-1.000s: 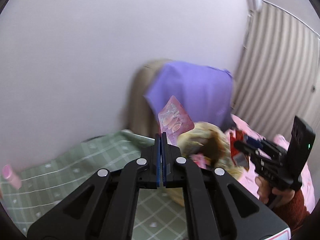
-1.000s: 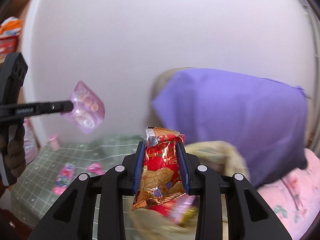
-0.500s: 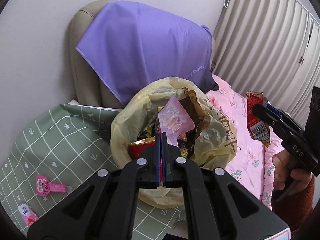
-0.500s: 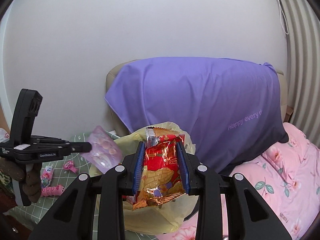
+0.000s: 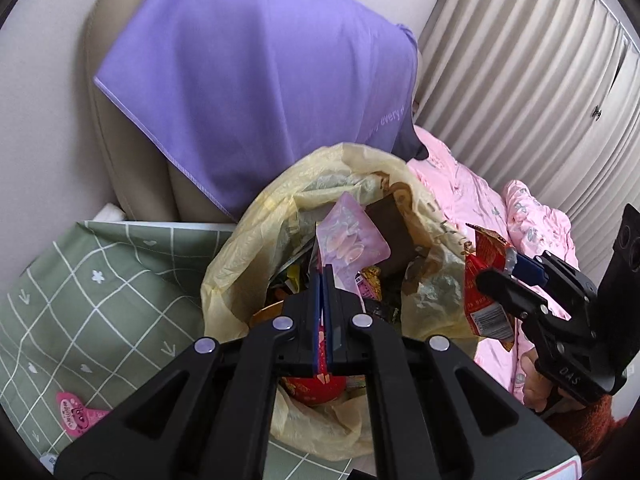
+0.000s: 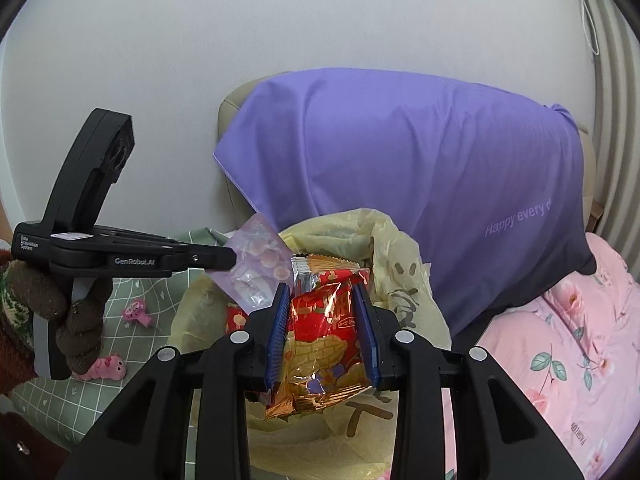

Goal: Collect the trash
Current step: 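Open both tools to drop the snack pack and lilac wrapper into the bag, then move both open tools back over the table toward the remaining wrappers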

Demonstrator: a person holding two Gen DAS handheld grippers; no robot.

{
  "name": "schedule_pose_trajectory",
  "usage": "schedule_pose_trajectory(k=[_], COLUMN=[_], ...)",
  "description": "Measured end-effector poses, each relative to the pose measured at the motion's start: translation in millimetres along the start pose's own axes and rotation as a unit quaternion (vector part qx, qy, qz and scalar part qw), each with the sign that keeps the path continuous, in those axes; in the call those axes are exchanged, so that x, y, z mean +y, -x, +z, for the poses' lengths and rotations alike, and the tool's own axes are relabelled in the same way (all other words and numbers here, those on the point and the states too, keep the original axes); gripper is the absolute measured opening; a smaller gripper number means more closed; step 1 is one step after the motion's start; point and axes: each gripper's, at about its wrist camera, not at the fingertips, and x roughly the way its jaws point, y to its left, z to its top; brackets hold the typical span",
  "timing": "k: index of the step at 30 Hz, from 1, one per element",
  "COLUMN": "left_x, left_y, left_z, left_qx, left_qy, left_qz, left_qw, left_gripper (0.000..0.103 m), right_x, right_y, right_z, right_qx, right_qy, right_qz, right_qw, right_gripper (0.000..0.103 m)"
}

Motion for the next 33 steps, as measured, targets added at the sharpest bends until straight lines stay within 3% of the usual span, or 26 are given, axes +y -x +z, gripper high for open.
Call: schedule_pose_trajectory(k=[6,12,17,24,29,33], left_x=[2,3,6,11,32,51], left_y=[-16,-19,-11,25,65,92], left_z=[4,8,7,-10,-39,-74], left_qx=[0.015,0.011,-0.008,-0.07,-0.111,-0.127], left_qy=[0.009,0.006,0.014,0.032,0.066,0.074], left_qz=[-0.026,-0.026,-0.036,0.007,0.039,0.089], left_qw=[0.9995,0.9996,0.9992,0.997,0.9908,0.9852], left_gripper=[0.001,0.003,0.033,0.044,0.048,0.048], right_x=[-6,-11,-12,-9,-2,3], right_y=[-6,-13,-21,-26,-14,-2], right_z=[-4,-9,-11,-11,-3,6], right_qx=[0.01,0.019,0.027,0.031,0.007,-0.02], right_qy=[-0.011,-0.023,-0.027,-0.027,-0.009,-0.007], right_qz=[-0.006,-0.006,0.002,-0.005,-0.008,0.006], right_qw=[1.0,1.0,0.999,0.999,1.0,1.0], right_gripper=[0.032,0.032,0.04,0.057,0.058,0.058])
